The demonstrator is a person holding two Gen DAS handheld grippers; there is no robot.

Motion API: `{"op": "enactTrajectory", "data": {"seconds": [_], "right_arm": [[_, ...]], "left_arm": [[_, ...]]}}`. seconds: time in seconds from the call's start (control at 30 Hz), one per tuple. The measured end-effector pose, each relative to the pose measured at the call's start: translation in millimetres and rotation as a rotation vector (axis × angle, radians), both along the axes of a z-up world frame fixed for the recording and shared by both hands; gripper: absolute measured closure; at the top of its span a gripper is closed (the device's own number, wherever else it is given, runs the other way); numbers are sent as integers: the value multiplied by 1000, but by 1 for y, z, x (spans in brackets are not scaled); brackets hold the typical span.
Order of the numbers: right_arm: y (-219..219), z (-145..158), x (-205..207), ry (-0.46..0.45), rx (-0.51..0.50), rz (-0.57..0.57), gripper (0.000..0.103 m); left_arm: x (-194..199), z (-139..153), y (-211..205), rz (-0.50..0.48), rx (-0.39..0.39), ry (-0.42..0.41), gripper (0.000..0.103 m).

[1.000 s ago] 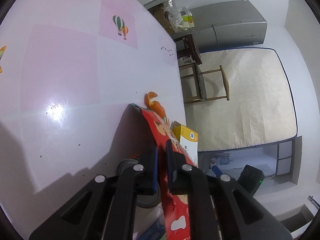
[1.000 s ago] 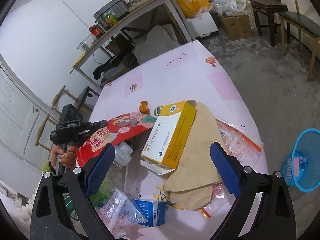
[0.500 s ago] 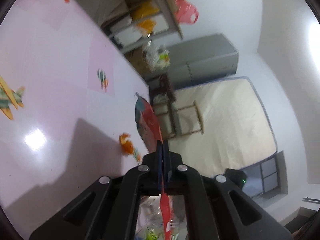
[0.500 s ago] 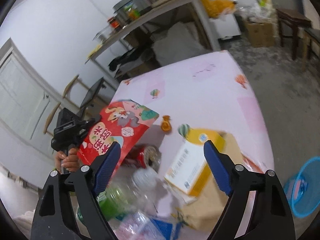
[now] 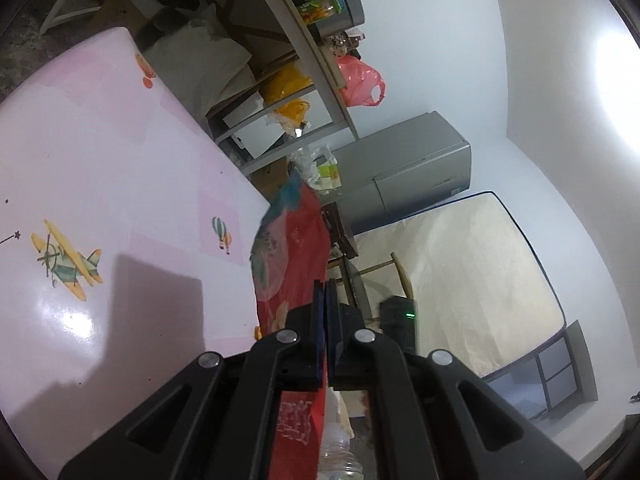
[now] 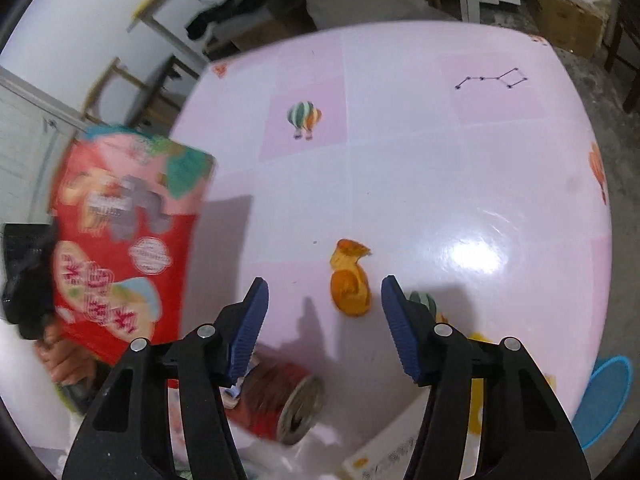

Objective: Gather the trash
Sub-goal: 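Grasp the orange peel with the right tool while the left tool holds the red bag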

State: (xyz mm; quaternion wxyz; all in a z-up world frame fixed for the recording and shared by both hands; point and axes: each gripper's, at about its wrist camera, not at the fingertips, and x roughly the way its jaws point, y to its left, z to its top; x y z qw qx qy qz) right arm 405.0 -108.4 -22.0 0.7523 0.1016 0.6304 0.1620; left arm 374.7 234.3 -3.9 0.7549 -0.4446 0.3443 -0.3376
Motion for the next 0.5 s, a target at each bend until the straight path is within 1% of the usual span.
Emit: {"op": "enactTrajectory", "data": {"seconds": [0.03,0.1,0.13,0.17,0.23,0.3,0.43,0.5], "right_arm": [[4,-5,2,9,-21,9,55],[5,-13,6,24,-58,25,60],[7,-16,7,27,-73,34,64],[9,-20,7,30,-97,44,67],[12,-24,8,32,-124,57,78],[12,-27,7,32,-125,63,82],[10,-23,3,5,-124,61,90],[6,-20,0,-12,-119,53,92]], "left_arm": [[0,2,0,-1,-7,-7,103],[-1,5,-2,-3,-12,-21,103],[-1,7,0,-3,-12,-28,103],[-2,10,0,-4,-10,-38,103],[-2,14,-2,-2,-3,-53,103],[-2,16,-2,-2,3,-62,103],[-6,24,-5,6,25,-81,103],[-8,28,-8,12,35,-87,103]]}}
